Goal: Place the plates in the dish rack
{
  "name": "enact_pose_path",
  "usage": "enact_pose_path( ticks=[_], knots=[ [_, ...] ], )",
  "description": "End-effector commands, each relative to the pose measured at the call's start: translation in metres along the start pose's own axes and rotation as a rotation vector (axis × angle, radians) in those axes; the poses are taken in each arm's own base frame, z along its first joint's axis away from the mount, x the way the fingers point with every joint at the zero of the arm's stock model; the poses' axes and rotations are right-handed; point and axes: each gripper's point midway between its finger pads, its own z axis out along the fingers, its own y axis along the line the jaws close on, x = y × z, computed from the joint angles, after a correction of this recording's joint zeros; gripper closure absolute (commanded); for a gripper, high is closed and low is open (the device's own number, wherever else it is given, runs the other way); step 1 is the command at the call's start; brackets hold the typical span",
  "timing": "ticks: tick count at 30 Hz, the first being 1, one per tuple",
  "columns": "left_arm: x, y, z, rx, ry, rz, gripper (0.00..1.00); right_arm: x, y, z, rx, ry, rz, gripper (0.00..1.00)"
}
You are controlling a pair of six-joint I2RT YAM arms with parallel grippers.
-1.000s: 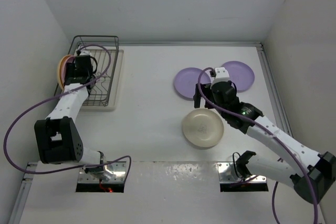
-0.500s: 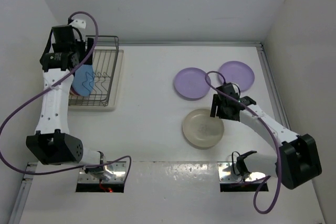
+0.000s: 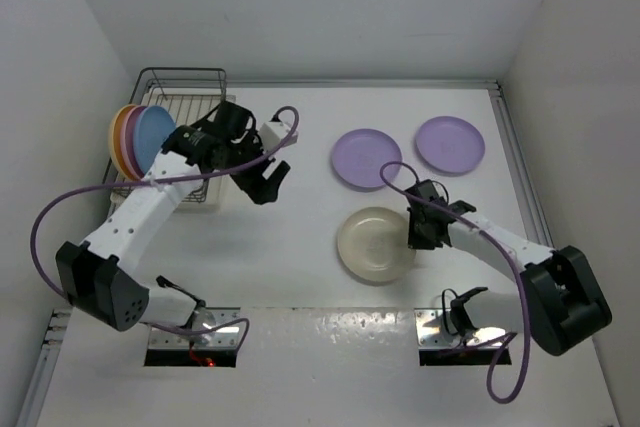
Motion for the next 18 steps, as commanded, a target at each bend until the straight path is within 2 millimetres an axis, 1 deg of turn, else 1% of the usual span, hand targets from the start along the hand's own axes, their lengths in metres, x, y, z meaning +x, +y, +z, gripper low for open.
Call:
enact_pose_path(
  ticks=[1, 2, 3, 4, 5, 6, 7, 8, 9, 10, 11, 12, 13, 14, 15, 17, 18],
  knots=[
    [-0.013, -0.022, -0.025, 0.021, -0.113, 0.097, 0.16, 0.005, 0.02, -0.002, -0.075, -0.056, -0.127, 1.0],
    [-0.014, -0.024, -0.025, 0.031, -0.128, 0.111, 0.15, 0.006, 0.039, -0.014, -0.137, -0.112, -0.214, 1.0],
    [-0.007, -0.036, -0.018, 0.079, -0.121, 0.117, 0.15, 0.005, 0.045, -0.018, -0.161, -0.137, -0.246, 1.0],
    [-0.006, -0.041, -0.015, 0.097, -0.132, 0.138, 0.15, 0.002, 0.062, -0.025, -0.209, -0.192, -0.283, 1.0],
    [-0.002, -0.043, -0.01, 0.109, -0.126, 0.135, 0.15, -0.01, 0.077, -0.041, -0.262, -0.258, -0.289, 1.0],
    [0.006, -0.046, -0.002, 0.124, -0.105, 0.136, 0.15, -0.01, 0.094, -0.051, -0.31, -0.298, -0.321, 1.0],
    [0.008, -0.049, 0.004, 0.133, -0.096, 0.129, 0.15, -0.016, 0.104, -0.06, -0.344, -0.33, -0.322, 1.0],
    [0.007, -0.048, 0.007, 0.133, -0.097, 0.129, 0.15, -0.028, 0.126, -0.08, -0.418, -0.385, -0.324, 1.0],
    [0.011, -0.052, 0.01, 0.145, -0.085, 0.124, 0.15, -0.03, 0.142, -0.091, -0.471, -0.417, -0.346, 1.0],
    [0.012, -0.052, 0.014, 0.15, -0.071, 0.119, 0.15, -0.034, 0.15, -0.097, -0.484, -0.437, -0.363, 1.0],
    [0.011, -0.057, 0.014, 0.17, -0.075, 0.127, 0.15, -0.049, 0.166, -0.116, -0.515, -0.487, -0.376, 1.0],
    [0.011, -0.061, 0.016, 0.194, -0.074, 0.124, 0.15, -0.045, 0.176, -0.123, -0.533, -0.493, -0.404, 1.0],
    [0.009, -0.062, 0.016, 0.2, -0.085, 0.127, 0.15, -0.05, 0.185, -0.13, -0.54, -0.507, -0.423, 1.0],
    [0.009, -0.062, 0.016, 0.2, -0.085, 0.127, 0.15, -0.05, 0.192, -0.131, -0.545, -0.505, -0.439, 1.0],
    [0.011, -0.064, 0.018, 0.212, -0.08, 0.124, 0.15, -0.053, 0.201, -0.141, -0.564, -0.525, -0.469, 1.0],
    [0.015, -0.062, 0.023, 0.204, -0.076, 0.124, 0.15, -0.058, 0.217, -0.156, -0.622, -0.568, -0.47, 1.0],
    [0.019, -0.06, 0.025, 0.196, -0.064, 0.121, 0.15, -0.059, 0.222, -0.161, -0.648, -0.578, -0.477, 1.0]
  ],
)
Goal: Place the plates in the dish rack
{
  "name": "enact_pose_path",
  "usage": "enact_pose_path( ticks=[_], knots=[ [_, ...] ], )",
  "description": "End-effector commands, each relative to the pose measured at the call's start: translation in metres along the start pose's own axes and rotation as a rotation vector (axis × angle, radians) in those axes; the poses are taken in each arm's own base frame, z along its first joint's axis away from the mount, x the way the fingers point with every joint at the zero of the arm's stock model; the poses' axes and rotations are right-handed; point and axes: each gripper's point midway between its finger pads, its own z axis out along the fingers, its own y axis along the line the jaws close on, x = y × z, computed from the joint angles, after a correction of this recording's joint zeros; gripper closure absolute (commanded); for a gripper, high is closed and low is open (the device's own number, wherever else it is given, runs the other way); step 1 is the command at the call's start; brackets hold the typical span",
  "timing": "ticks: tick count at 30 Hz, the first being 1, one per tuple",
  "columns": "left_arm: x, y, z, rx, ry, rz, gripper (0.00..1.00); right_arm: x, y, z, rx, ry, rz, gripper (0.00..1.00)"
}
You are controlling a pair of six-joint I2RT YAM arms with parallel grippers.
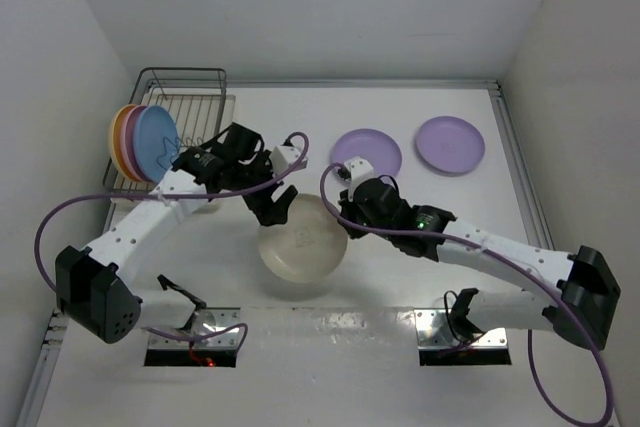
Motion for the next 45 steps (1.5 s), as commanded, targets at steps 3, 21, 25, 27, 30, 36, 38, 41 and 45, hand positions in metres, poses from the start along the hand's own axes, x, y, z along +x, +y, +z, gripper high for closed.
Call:
enact_pose_path(
  ticks=[3, 21, 25, 27, 30, 36, 38, 41, 45],
  knots=[
    [0.006, 0.003, 0.008, -0.02, -0.002, 0.016, 0.18, -0.061, 0.033, -0.011, -0.128, -0.221, -0.018, 1.0],
    [-0.016, 0.172, -0.227, -1.266, -0.184, -0.366, 1.0, -0.06, 0.001, -0.03, 0.0, -0.277, 0.037, 0.0],
    [0.004, 0.194, -0.304, -1.696, -0.233, -0.463, 1.0, -0.051, -0.01, -0.034, 0.029, -0.291, 0.074, 0.0],
    [0.028, 0.198, -0.307, -1.818, -0.151, -0.484, 1.0, -0.045, -0.015, -0.033, 0.045, -0.288, 0.085, 0.0],
    [0.044, 0.209, -0.306, -1.906, -0.117, -0.475, 1.0, -0.037, -0.02, -0.033, 0.057, -0.289, 0.095, 0.0],
    [0.053, 0.231, -0.291, -1.886, -0.11, -0.521, 1.0, -0.016, -0.035, -0.037, 0.094, -0.284, 0.118, 0.0],
    [0.054, 0.236, -0.286, -1.868, -0.122, -0.53, 1.0, -0.013, -0.041, -0.04, 0.108, -0.298, 0.123, 0.0],
    [0.064, 0.244, -0.273, -1.852, -0.071, -0.545, 1.0, -0.012, -0.045, -0.043, 0.123, -0.311, 0.114, 0.0],
    [0.064, 0.246, -0.263, -1.803, -0.084, -0.548, 1.0, -0.01, -0.051, -0.046, 0.143, -0.315, 0.11, 0.0]
  ],
)
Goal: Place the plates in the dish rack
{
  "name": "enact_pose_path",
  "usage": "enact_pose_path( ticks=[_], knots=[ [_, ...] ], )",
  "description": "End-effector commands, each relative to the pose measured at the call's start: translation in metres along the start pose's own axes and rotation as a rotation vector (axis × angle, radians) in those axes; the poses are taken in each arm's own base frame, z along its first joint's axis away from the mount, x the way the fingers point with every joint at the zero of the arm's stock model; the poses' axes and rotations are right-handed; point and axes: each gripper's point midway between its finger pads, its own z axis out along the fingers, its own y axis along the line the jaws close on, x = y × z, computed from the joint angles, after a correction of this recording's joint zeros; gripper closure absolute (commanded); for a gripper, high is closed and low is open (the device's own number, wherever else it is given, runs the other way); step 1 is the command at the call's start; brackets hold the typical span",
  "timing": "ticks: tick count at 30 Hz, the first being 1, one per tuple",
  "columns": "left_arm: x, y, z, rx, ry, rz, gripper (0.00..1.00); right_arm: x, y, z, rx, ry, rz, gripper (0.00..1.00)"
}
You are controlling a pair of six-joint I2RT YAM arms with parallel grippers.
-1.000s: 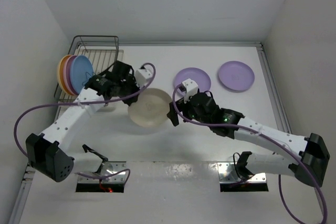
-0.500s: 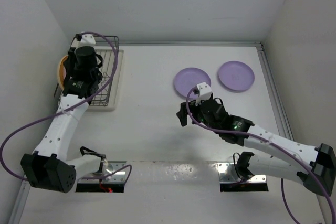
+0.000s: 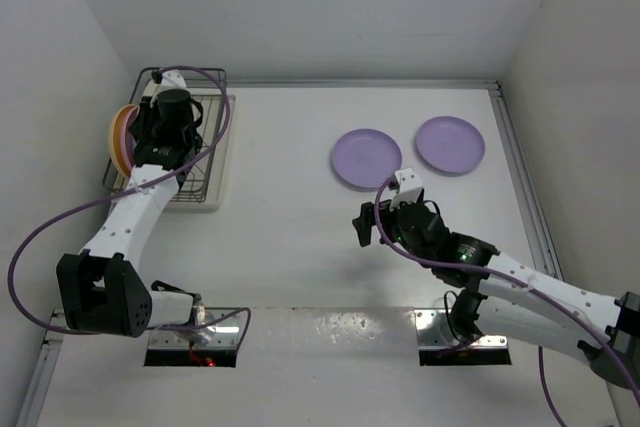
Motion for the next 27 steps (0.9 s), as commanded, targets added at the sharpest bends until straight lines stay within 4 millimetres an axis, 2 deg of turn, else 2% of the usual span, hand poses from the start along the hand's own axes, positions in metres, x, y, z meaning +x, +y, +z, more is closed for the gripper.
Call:
enact_pose_path(
  ticks=[1, 2, 4, 8, 9, 13, 15, 19, 23, 24, 26, 27],
  knots=[
    [-0.012, 0.013, 0.002, -0.016, -0.015, -0.096, 1.0, -0.01, -0.009, -0.002, 0.04, -0.048, 0.013, 0.0],
    [-0.007, 0.01, 0.003, 0.006, 0.001, -0.086, 1.0, -0.01, -0.007, -0.003, 0.035, -0.047, 0.012, 0.0],
    [-0.009, -0.003, 0.001, 0.083, -0.012, -0.113, 1.0, -0.008, -0.01, -0.003, 0.042, -0.046, 0.011, 0.0],
    [0.019, -0.017, 0.008, 0.105, 0.043, -0.102, 1.0, -0.008, -0.011, -0.004, 0.042, -0.052, 0.012, 0.0],
    [0.026, -0.021, 0.015, 0.097, 0.061, -0.101, 1.0, -0.011, -0.01, -0.005, 0.04, -0.062, 0.012, 0.0],
    [0.043, -0.024, 0.024, 0.07, 0.115, -0.086, 1.0, -0.012, -0.012, -0.007, 0.04, -0.066, 0.016, 0.0],
    [0.046, -0.026, 0.024, 0.07, 0.117, -0.093, 1.0, -0.013, -0.014, -0.008, 0.048, -0.073, 0.022, 0.0],
    [0.065, -0.044, 0.022, 0.134, 0.152, -0.098, 1.0, -0.01, -0.017, -0.01, 0.053, -0.081, 0.032, 0.0],
    [0.082, -0.047, 0.024, 0.14, 0.197, -0.086, 1.0, -0.01, -0.02, -0.011, 0.064, -0.09, 0.036, 0.0],
    [0.078, -0.052, 0.024, 0.168, 0.197, -0.085, 0.91, -0.01, -0.02, -0.011, 0.064, -0.09, 0.033, 0.0],
    [0.083, -0.045, 0.027, 0.172, 0.232, -0.101, 0.62, -0.01, -0.022, -0.011, 0.077, -0.087, 0.031, 0.0],
    [0.073, -0.044, 0.027, 0.2, 0.222, -0.119, 0.48, -0.009, -0.024, -0.011, 0.092, -0.084, 0.039, 0.0]
  ],
)
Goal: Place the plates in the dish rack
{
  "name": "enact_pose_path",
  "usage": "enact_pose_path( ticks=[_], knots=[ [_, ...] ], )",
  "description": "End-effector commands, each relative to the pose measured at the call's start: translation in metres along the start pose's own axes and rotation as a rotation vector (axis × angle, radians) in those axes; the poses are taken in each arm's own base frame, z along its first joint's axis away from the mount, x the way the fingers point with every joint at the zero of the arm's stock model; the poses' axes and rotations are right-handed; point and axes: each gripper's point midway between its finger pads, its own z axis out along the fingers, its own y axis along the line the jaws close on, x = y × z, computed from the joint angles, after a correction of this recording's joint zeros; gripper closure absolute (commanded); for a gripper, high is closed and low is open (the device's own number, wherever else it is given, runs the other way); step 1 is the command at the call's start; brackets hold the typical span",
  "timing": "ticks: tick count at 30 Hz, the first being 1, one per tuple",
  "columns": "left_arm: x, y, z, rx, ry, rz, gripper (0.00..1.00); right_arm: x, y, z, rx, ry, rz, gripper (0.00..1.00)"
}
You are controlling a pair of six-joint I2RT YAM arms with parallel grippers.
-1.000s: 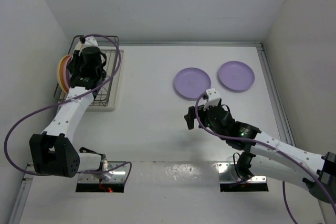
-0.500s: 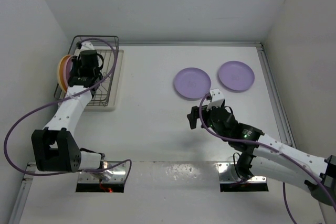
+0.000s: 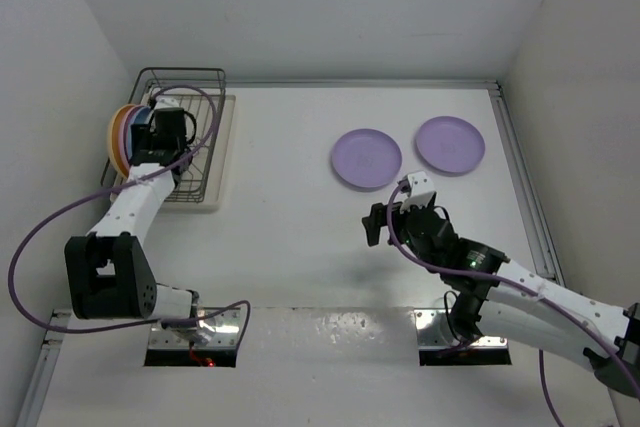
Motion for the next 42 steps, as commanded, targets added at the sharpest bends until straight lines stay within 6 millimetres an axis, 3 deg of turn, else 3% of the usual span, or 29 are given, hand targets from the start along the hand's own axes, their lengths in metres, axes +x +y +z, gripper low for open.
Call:
enact_pose_path(
  ticks=[1, 2, 3, 5, 6, 8, 9, 10, 11, 14, 15, 16, 17, 18, 20, 21, 22, 24, 25, 26, 28, 29, 30, 32, 34, 35, 37, 40, 42],
  knots=[
    [-0.017, 0.013, -0.002, 0.026, 0.009, -0.064, 0.26, -0.006, -0.008, 0.001, 0.051, -0.026, 0.027, 0.0],
    [-0.015, 0.017, -0.005, 0.037, 0.038, -0.061, 0.19, -0.005, -0.008, 0.001, 0.059, -0.013, 0.023, 0.0],
    [-0.035, 0.018, -0.011, 0.071, 0.009, -0.081, 0.14, -0.005, -0.013, 0.001, 0.089, -0.01, 0.038, 0.0],
    [-0.049, 0.021, -0.024, 0.117, -0.005, -0.088, 0.0, 0.003, -0.028, 0.003, 0.179, 0.019, 0.039, 0.0],
    [-0.072, 0.026, -0.038, 0.14, -0.064, -0.118, 0.0, -0.003, -0.039, 0.002, 0.236, 0.028, 0.079, 0.0],
    [-0.096, 0.016, -0.061, 0.213, -0.136, -0.124, 0.0, 0.007, -0.044, 0.006, 0.272, 0.133, 0.101, 0.0],
    [-0.107, 0.013, -0.073, 0.24, -0.174, -0.119, 0.0, 0.006, -0.057, 0.01, 0.309, 0.162, 0.148, 0.0],
    [-0.124, 0.008, -0.086, 0.281, -0.221, -0.129, 0.0, 0.016, -0.05, 0.018, 0.239, 0.272, 0.225, 0.0],
    [-0.131, -0.005, -0.102, 0.327, -0.242, -0.094, 0.0, 0.018, -0.069, 0.021, 0.288, 0.311, 0.291, 0.0],
    [-0.146, -0.047, -0.123, 0.479, -0.268, 0.003, 0.05, 0.012, -0.09, 0.037, 0.305, 0.36, 0.461, 0.0],
    [-0.145, -0.077, -0.141, 0.581, -0.286, 0.066, 0.07, 0.01, -0.102, 0.042, 0.337, 0.352, 0.505, 0.0],
    [-0.14, -0.096, -0.149, 0.643, -0.282, 0.116, 0.08, 0.006, -0.12, 0.044, 0.382, 0.325, 0.546, 0.0],
    [-0.135, -0.123, -0.154, 0.703, -0.273, 0.168, 0.08, 0.004, -0.125, 0.044, 0.392, 0.32, 0.571, 0.0],
    [-0.124, -0.153, -0.173, 0.793, -0.267, 0.229, 0.08, 0.007, -0.129, 0.048, 0.399, 0.328, 0.621, 0.0],
    [-0.114, -0.195, -0.193, 0.937, -0.248, 0.28, 0.11, 0.004, -0.155, 0.047, 0.459, 0.303, 0.718, 0.0],
    [-0.106, -0.215, -0.198, 0.993, -0.223, 0.299, 0.13, 0.005, -0.156, 0.048, 0.452, 0.308, 0.738, 0.0],
    [-0.086, -0.253, -0.196, 1.046, -0.15, 0.328, 0.13, 0.006, -0.164, 0.047, 0.475, 0.302, 0.762, 0.0],
    [-0.078, -0.295, -0.208, 1.143, -0.099, 0.335, 0.16, 0.008, -0.175, 0.045, 0.508, 0.286, 0.76, 0.0],
    [-0.054, -0.331, -0.19, 1.161, -0.008, 0.357, 0.16, 0.009, -0.176, 0.043, 0.509, 0.29, 0.734, 0.0],
    [-0.066, -0.351, -0.2, 1.21, -0.022, 0.344, 0.16, 0.012, -0.178, 0.041, 0.522, 0.298, 0.727, 0.0],
    [-0.061, -0.385, -0.192, 1.225, 0.019, 0.331, 0.16, 0.011, -0.183, 0.036, 0.551, 0.302, 0.696, 0.0],
    [-0.038, -0.413, -0.175, 1.224, 0.082, 0.347, 0.16, 0.014, -0.184, 0.033, 0.56, 0.319, 0.679, 0.0],
    [-0.06, -0.424, -0.177, 1.233, 0.04, 0.31, 0.16, 0.014, -0.187, 0.03, 0.577, 0.316, 0.666, 0.0],
    [-0.06, -0.454, -0.165, 1.233, 0.055, 0.27, 0.16, 0.019, -0.19, 0.023, 0.59, 0.337, 0.642, 0.0],
    [-0.055, -0.468, -0.154, 1.236, 0.069, 0.254, 0.16, 0.023, -0.192, 0.017, 0.609, 0.34, 0.636, 0.0],
    [-0.043, -0.476, -0.141, 1.202, 0.088, 0.267, 0.16, 0.023, -0.192, 0.014, 0.611, 0.335, 0.636, 0.0],
    [-0.03, -0.481, -0.142, 1.186, 0.1, 0.291, 0.23, 0.026, -0.201, 0.005, 0.653, 0.314, 0.652, 0.0],
    [0.01, -0.482, -0.136, 1.171, 0.179, 0.344, 0.58, 0.024, -0.206, 0.0, 0.673, 0.273, 0.679, 0.0],
    [0.013, -0.475, -0.132, 1.14, 0.184, 0.352, 0.91, 0.023, -0.208, -0.004, 0.684, 0.254, 0.694, 0.0]
  ],
)
